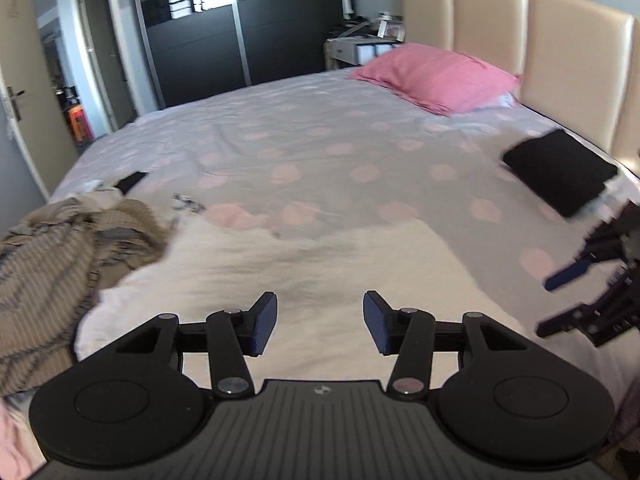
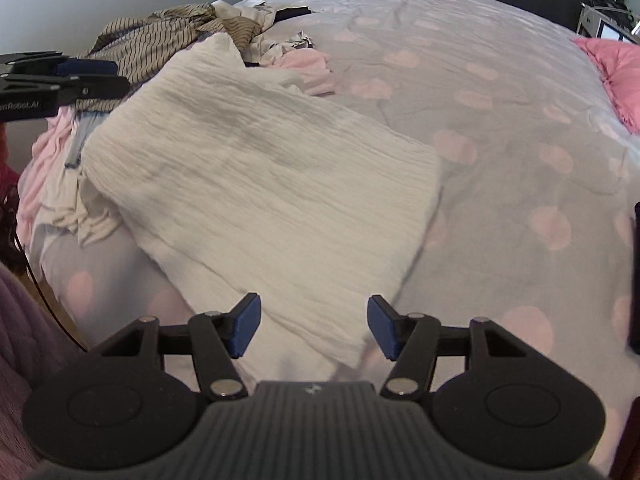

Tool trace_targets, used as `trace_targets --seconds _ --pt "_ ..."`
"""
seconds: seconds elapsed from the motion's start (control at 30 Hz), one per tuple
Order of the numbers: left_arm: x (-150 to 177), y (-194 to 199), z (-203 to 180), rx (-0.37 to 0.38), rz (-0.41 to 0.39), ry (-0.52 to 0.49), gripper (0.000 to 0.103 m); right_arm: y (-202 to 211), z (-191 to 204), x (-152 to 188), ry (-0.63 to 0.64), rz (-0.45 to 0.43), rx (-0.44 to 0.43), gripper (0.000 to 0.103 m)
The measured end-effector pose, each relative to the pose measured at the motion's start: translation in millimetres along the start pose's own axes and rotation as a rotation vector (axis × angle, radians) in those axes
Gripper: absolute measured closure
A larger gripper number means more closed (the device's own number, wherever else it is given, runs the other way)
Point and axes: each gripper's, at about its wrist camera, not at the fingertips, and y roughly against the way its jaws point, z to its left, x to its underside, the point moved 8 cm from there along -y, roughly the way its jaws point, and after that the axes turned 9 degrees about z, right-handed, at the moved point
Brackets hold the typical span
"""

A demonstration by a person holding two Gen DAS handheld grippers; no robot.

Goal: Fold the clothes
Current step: 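Grasp the folded muslin edge with the left tool while the right tool grasps beside it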

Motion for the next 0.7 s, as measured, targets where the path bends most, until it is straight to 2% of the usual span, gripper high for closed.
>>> trace_targets --seconds 0.13,0.23,0.33,0.47,0.57,0.7 --pt "21.5 -15.2 -53.1 0.065 0.048 -0.07 0.057 -11.0 -6.0 20.8 0.108 -0.005 0.119 0.043" --pt "38.2 -28.4 -92.2 0.115 0.079 -0.134 0.057 -24.0 -9.3 37.9 0.171 0.005 0.14 0.066" --pt "53.5 -40.4 -127.8 0.147 0.099 -0.213 0.058 -30.2 -12.3 51.7 0.2 -0.003 0.123 0.068" --pt "66.5 -60.9 -154.2 0.14 0.124 -0.308 0.058 -36.9 -10.9 64.7 0.239 -0.045 0.08 0.068" --pt "72.7 -76.3 -165.4 0.128 0.149 -0.358 0.058 -45.9 -7.8 70.9 0.271 -0.063 0.084 0.068" --pt "74.5 -89.1 -174.5 0.136 0.168 -0.376 0.058 -59.1 -9.0 66.8 0.273 -0.083 0.13 0.071"
